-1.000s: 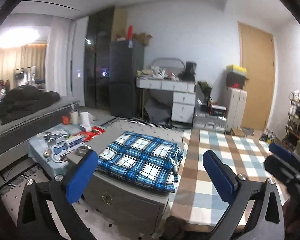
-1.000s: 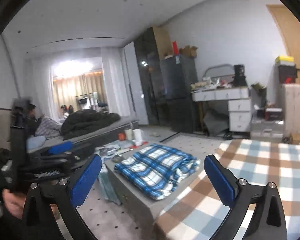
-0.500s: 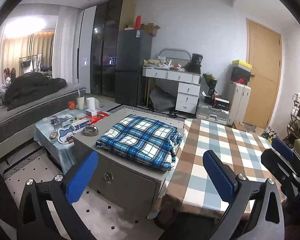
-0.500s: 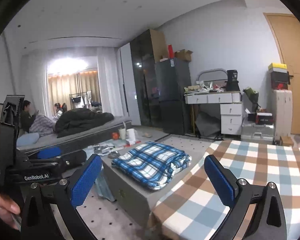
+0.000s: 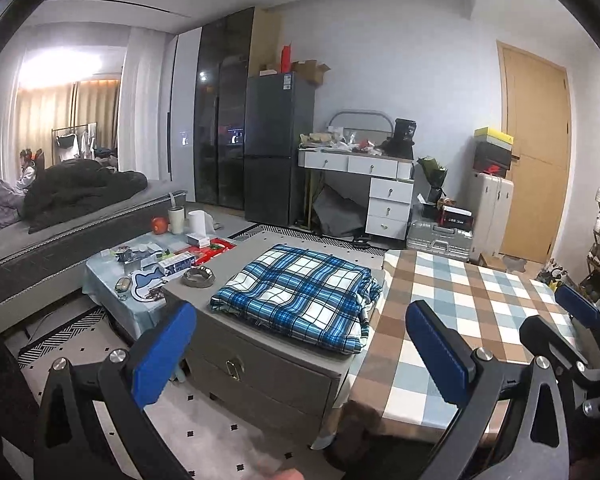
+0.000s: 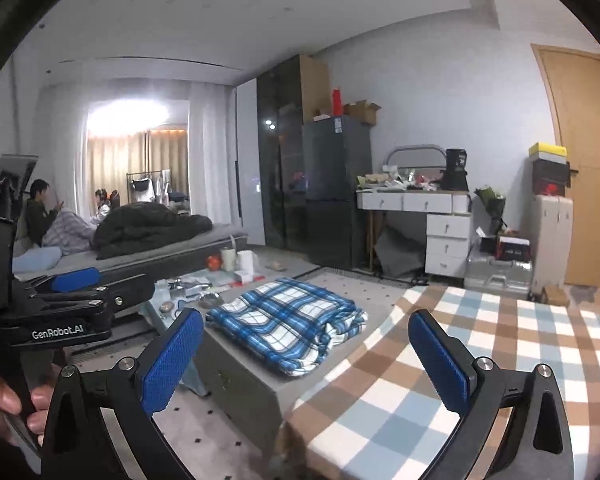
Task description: Fold large clothes
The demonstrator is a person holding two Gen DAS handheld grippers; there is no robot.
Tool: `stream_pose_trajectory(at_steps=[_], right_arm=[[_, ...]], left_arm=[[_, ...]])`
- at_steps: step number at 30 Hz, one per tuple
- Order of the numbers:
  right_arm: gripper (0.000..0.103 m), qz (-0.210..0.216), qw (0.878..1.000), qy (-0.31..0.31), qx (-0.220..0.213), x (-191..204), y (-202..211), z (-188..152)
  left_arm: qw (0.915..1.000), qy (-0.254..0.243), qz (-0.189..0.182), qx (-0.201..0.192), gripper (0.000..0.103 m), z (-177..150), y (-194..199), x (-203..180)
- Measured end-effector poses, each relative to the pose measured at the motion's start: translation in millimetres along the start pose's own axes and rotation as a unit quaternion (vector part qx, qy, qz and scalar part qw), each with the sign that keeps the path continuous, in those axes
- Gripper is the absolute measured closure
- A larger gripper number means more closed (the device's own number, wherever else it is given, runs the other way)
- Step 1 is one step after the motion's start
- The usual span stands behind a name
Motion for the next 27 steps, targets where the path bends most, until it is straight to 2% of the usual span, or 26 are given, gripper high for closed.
stream_pose_trajectory(at_steps=[11, 27], right_arm=[[0.0, -0.005, 1.0, -0.009, -0.027, -4.5, 20.2, 15.1], [0.0, -0.007, 0.999, -0.024, -0.026, -10.7, 28.4, 16.5]], left_arm=[[0.9996, -0.013, -0.017, 0.017, 0.001, -4.8, -2.9, -8.4], [0.9993, -0.02, -0.023, 0.021, 0.001, -6.5, 3.3, -17.4]])
Point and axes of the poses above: each gripper's, at about its wrist camera, not at the fingertips, and y roughly against the way its jaws point, x to its left, z to its top, the point moved 7 cm from there along -y, roughly the way its jaws point, and after that the axes turned 12 degrees about y, right-handed, at the moved point
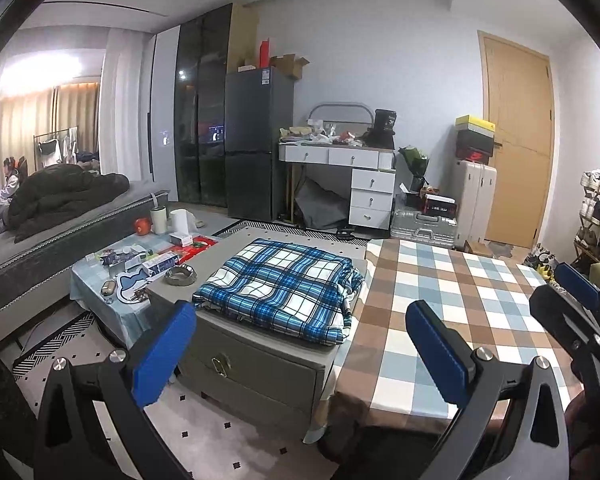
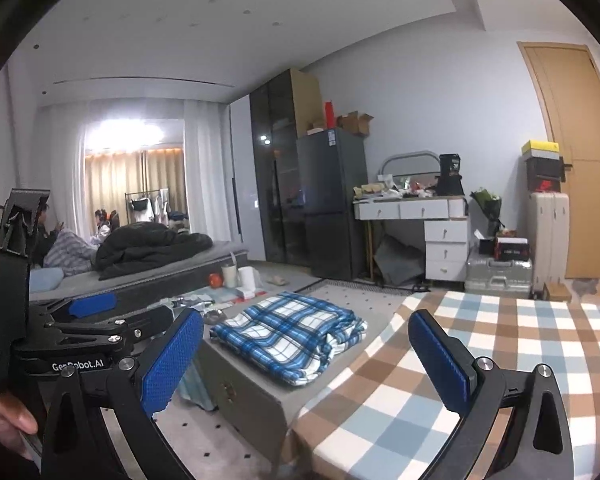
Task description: Fold large clothes
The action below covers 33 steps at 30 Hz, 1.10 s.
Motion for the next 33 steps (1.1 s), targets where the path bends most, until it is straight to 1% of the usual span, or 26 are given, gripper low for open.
stream_pose_trajectory(at_steps=[14, 21, 33], right_arm=[[0.0, -0.001, 1.0, -0.004, -0.001, -0.8, 2.0, 1.4], [0.0, 0.002, 1.0, -0.008, -0.006, 0.4, 5.0, -0.3], [0.0, 0.002, 1.0, -0.018, -0.004, -3.9, 4.1, -3.6]], left_arm=[[1.0, -0.003, -0.005, 0.005, 0.001, -1.4, -1.3, -2.7], [0.9999, -0.013, 0.002, -0.002, 0.001, -2.0, -0.9, -6.2], [0.9999, -0.015, 0.0, -0.003, 0.001, -3.1, 0.8, -8.5]])
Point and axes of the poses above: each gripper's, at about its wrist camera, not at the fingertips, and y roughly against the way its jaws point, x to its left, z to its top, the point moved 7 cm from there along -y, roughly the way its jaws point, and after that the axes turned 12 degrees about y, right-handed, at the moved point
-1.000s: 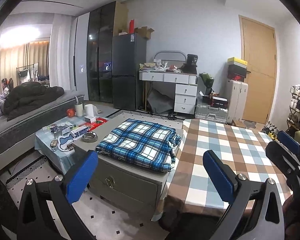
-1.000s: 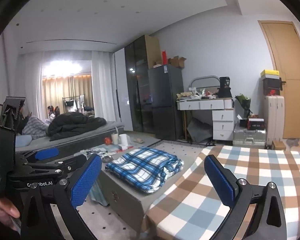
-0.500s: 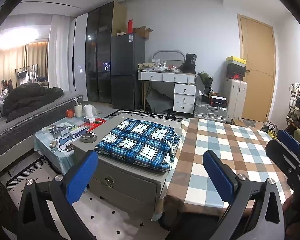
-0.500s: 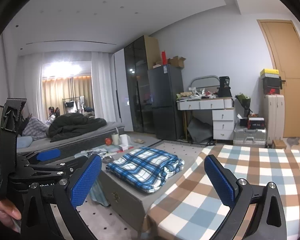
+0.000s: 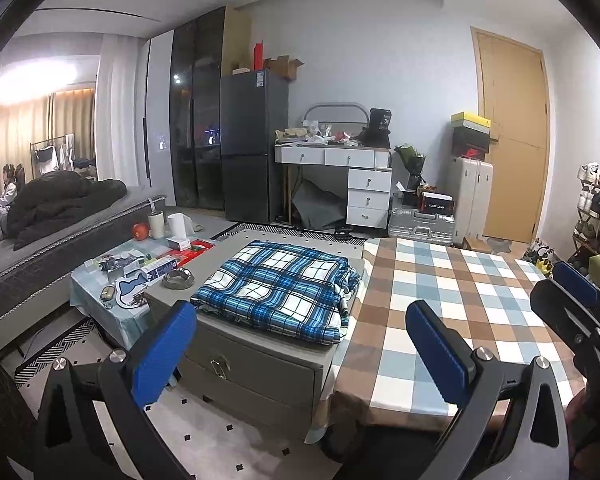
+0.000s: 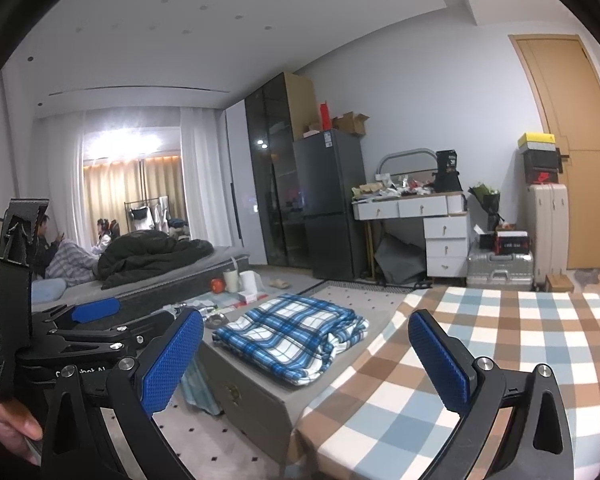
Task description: Fold large clothes
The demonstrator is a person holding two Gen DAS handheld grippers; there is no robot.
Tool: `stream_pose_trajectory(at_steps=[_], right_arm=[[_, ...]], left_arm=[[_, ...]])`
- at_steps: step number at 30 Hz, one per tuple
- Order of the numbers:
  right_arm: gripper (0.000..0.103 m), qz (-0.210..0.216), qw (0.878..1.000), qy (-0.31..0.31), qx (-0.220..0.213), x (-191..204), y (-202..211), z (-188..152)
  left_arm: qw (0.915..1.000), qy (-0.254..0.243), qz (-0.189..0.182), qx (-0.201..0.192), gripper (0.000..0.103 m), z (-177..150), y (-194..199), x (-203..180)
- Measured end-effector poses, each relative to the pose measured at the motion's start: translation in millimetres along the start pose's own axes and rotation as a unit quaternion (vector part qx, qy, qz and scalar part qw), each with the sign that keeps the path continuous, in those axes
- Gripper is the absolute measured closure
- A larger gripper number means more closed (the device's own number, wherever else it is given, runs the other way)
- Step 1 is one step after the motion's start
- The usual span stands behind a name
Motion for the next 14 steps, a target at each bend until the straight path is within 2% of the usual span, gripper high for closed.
stream_pose_trajectory(at_steps=[14], right_arm=[[0.0, -0.008, 1.0, -0.011, 0.004, -5.0, -1.3, -2.4]], left_arm=[[1.0, 0.005, 0.004, -0.006, 0.001, -1.1, -1.7, -0.9]])
Point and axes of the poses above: each gripper's, at about its wrist camera, not at the fingertips, and y roughly against the way its jaws point, x to its left, z to its top, the point moved 7 cm from there along -y, roughly the way its jaws point, and after that the axes turned 12 degrees about y, right-handed, at the moved point
